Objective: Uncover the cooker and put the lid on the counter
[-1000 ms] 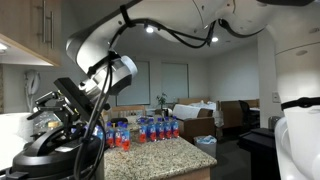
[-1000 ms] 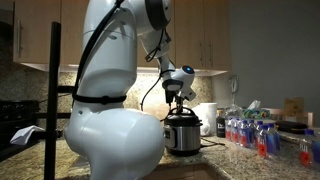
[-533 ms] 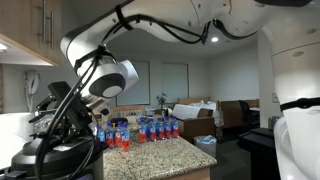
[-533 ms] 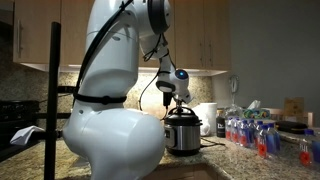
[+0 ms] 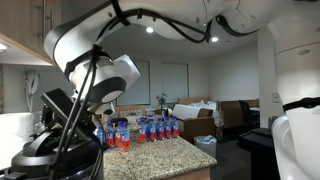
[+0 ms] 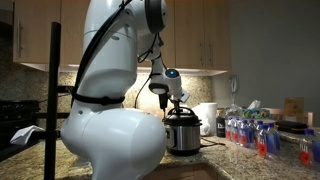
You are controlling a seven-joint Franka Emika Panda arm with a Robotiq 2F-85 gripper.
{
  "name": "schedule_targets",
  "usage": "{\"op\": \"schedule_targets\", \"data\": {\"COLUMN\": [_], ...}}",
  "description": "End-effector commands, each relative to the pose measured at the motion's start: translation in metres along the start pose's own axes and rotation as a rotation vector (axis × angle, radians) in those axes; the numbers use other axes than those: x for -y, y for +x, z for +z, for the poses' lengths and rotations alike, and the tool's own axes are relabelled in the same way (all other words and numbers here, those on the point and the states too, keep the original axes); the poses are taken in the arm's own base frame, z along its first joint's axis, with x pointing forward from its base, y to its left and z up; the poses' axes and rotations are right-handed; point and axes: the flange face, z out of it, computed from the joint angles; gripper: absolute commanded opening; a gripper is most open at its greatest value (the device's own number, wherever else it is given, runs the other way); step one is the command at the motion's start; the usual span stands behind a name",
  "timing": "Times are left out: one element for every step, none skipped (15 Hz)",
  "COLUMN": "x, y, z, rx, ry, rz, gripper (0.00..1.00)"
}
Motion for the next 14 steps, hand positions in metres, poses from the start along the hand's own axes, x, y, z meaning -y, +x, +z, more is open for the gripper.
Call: {"op": "schedule_targets", "data": {"x": [0.005,0.005,0.006,0.007,0.01,0.011,0.012,0.014,0.021,0.029,0.038,0.043,0.048,0.053], "y": [-0.019,-0.018,-0.018,-0.017,-0.016,-0.013,-0.011,-0.006,-0.002,-0.003,-0.002,-0.005,-0.007,-0.008], "z": [-0.02,-0.022,-0.023,-0.023,-0.025,-0.026,-0.028,-0.033,-0.038,-0.04,-0.043,-0.042,-0.042,-0.041], "rx": [-0.02,-0.014,-0.007,0.022,0.044,0.07,0.1,0.146,0.188,0.234,0.279,0.332,0.38,0.426], "ry": [-0.012,-0.015,-0.018,-0.023,-0.024,-0.031,-0.042,-0.07,-0.096,-0.122,-0.14,-0.174,-0.204,-0.229], "rz": [-0.087,-0.114,-0.131,-0.157,-0.184,-0.207,-0.225,-0.251,-0.272,-0.293,-0.313,-0.322,-0.339,-0.354], "gripper": [0.04,0.08,0.07,0.09,0.08,0.11,0.09,0.1,0.08,0.09,0.08,0.09,0.09,0.09]}}
